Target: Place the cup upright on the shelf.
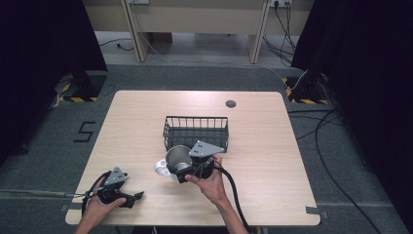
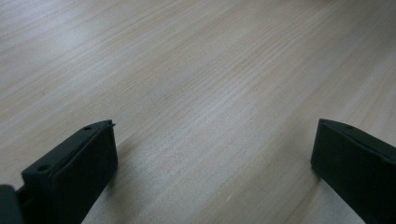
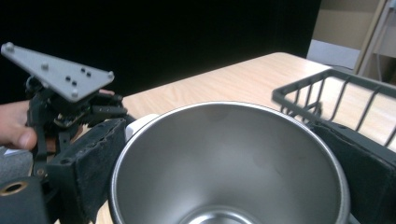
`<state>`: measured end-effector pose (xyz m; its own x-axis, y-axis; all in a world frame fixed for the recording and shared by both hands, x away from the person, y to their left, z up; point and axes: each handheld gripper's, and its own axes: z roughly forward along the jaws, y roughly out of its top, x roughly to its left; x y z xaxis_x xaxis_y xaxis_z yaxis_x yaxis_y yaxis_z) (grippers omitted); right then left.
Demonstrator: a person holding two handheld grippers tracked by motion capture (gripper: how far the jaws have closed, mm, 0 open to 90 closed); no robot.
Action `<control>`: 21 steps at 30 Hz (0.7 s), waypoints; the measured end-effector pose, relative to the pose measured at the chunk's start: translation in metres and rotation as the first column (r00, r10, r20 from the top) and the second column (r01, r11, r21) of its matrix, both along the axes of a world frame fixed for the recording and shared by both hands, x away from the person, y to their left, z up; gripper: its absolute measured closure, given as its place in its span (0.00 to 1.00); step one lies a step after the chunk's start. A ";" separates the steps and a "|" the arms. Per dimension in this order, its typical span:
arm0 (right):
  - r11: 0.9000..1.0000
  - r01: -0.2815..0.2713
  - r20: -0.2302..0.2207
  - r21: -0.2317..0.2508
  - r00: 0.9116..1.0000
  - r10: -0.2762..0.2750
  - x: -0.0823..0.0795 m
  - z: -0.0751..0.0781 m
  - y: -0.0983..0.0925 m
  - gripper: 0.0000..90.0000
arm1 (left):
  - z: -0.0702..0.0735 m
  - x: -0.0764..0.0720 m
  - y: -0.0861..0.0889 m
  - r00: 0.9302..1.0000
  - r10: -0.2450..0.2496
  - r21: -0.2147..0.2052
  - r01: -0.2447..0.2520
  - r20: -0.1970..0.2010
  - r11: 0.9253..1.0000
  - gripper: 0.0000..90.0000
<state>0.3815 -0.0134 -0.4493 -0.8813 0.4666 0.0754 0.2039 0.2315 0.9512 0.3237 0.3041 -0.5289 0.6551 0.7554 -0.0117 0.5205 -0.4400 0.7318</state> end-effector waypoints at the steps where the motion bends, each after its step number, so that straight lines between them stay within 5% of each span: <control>1: 1.000 0.006 0.000 0.004 1.000 -0.006 0.001 0.003 -0.001 0.07 | 0.000 0.000 0.000 1.000 0.000 0.000 0.000 0.000 1.000 0.00; 10: 0.999 0.040 0.014 0.000 0.999 -0.040 0.011 0.036 -0.006 0.07 | 0.000 0.000 0.000 1.000 0.000 0.001 0.000 0.000 1.000 0.00; 21: 0.997 0.074 0.012 0.006 0.997 -0.074 0.021 0.053 -0.013 0.07 | 0.000 0.000 0.000 1.000 0.000 -0.001 0.000 0.000 1.000 0.00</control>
<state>0.4023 -0.0261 -0.3959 -0.8454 0.5298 0.0677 0.2086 0.2108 0.9550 0.3237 0.3041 -0.5288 0.6550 0.7555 -0.0120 0.5204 -0.4396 0.7321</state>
